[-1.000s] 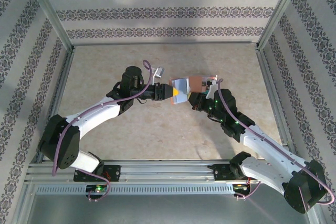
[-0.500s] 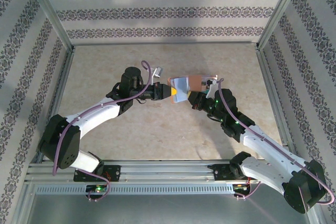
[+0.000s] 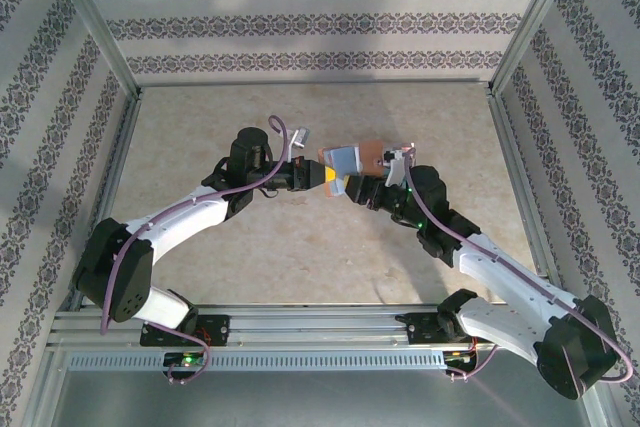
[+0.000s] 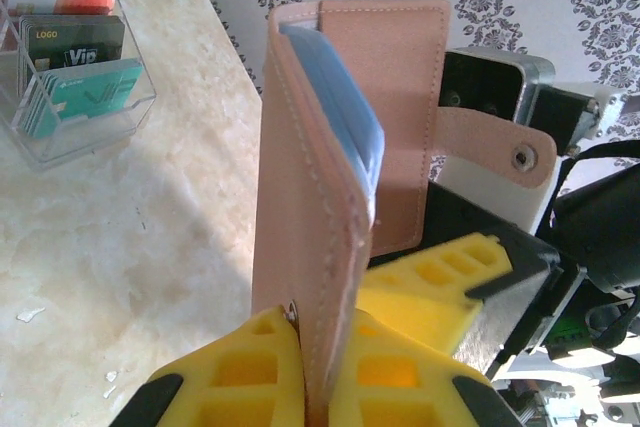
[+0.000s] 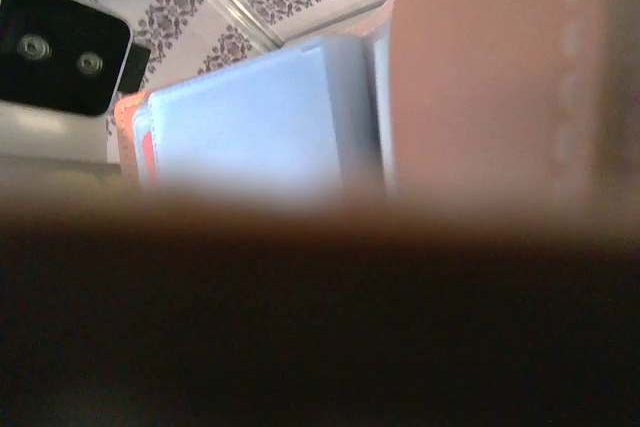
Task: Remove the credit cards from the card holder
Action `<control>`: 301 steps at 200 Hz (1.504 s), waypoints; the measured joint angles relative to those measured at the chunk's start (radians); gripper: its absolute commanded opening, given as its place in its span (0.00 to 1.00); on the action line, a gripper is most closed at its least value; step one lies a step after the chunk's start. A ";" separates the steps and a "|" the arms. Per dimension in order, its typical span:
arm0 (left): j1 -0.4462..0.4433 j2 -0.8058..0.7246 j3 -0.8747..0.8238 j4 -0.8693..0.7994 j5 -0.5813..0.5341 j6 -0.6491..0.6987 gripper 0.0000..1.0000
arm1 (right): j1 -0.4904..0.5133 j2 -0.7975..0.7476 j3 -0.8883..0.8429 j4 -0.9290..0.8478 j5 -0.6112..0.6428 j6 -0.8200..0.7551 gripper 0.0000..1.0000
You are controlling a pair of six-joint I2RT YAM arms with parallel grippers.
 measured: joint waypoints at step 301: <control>0.008 0.000 0.000 -0.008 -0.011 0.000 0.00 | 0.037 -0.003 0.036 -0.085 0.087 -0.032 0.48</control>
